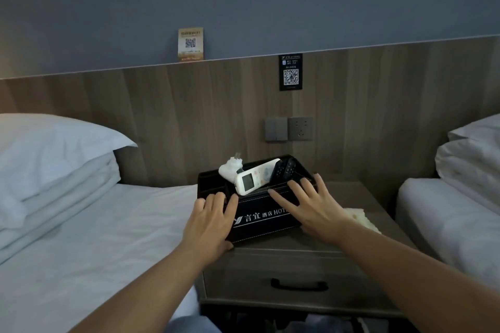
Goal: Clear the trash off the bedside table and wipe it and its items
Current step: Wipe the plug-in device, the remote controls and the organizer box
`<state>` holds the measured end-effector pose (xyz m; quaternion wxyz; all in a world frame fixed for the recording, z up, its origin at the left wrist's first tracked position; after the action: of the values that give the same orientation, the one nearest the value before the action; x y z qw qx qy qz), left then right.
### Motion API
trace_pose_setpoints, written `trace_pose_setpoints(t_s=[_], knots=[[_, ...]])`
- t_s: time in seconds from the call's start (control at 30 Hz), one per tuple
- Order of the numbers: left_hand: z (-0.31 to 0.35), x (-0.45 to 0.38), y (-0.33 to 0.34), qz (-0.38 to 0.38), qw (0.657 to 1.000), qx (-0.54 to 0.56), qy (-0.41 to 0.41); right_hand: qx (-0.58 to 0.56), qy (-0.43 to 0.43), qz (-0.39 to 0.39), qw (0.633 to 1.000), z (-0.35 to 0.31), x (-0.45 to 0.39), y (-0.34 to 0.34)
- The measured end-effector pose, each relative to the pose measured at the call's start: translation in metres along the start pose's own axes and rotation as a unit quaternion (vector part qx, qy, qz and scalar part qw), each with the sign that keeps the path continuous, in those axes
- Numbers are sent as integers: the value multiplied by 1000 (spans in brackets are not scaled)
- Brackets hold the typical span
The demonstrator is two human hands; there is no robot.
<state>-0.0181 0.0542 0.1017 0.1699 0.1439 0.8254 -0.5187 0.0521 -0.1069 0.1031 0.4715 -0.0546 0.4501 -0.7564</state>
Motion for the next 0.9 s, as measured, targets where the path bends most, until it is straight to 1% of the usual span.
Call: trace_pose_setpoints(t_s=[0.1,0.23,0.4,0.47,0.53,0.6,0.7,0.73,0.83,0.9], knots=[[-3,-2,21,-14,1000,15,-7,-8,6,-10,1000,-13,-10,20],[-11,-12,37,0,999,29,-24,-22,24,-6,999,-16,-23,39],[-18,-28,46,82,991,97,-35,-32,-2,13,999,-16,-39,54],[-23,-35,46,110,983,137,-45,-67,5,-7,998,-14,-47,65],[-29,-44,44,128,972,183,-73,-95,16,-37,995,-13,-54,83],[-33,-55,43,118,957,242,-107,-131,32,-71,988,-11,-61,95],[-37,-76,48,91,914,352,-180,-190,52,-103,975,-8,-68,100],[-39,-84,51,77,901,373,-207,-214,55,-110,969,-8,-69,101],[-34,-101,59,35,890,385,-240,-296,70,-106,947,-8,-64,95],[-32,-103,59,50,877,408,-250,-375,94,-63,920,-6,-56,86]])
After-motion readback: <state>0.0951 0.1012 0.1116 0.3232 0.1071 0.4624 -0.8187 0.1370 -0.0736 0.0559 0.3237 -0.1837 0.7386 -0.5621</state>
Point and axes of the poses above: each hand's wrist, its own x-axis away from the middle knuckle, its own y-axis out of the palm, z = x × y, the point moved 9 cm from there along -x, towards the middle knuckle, and after that the axes turned 2 degrees about -y, right-handed, at the moved point
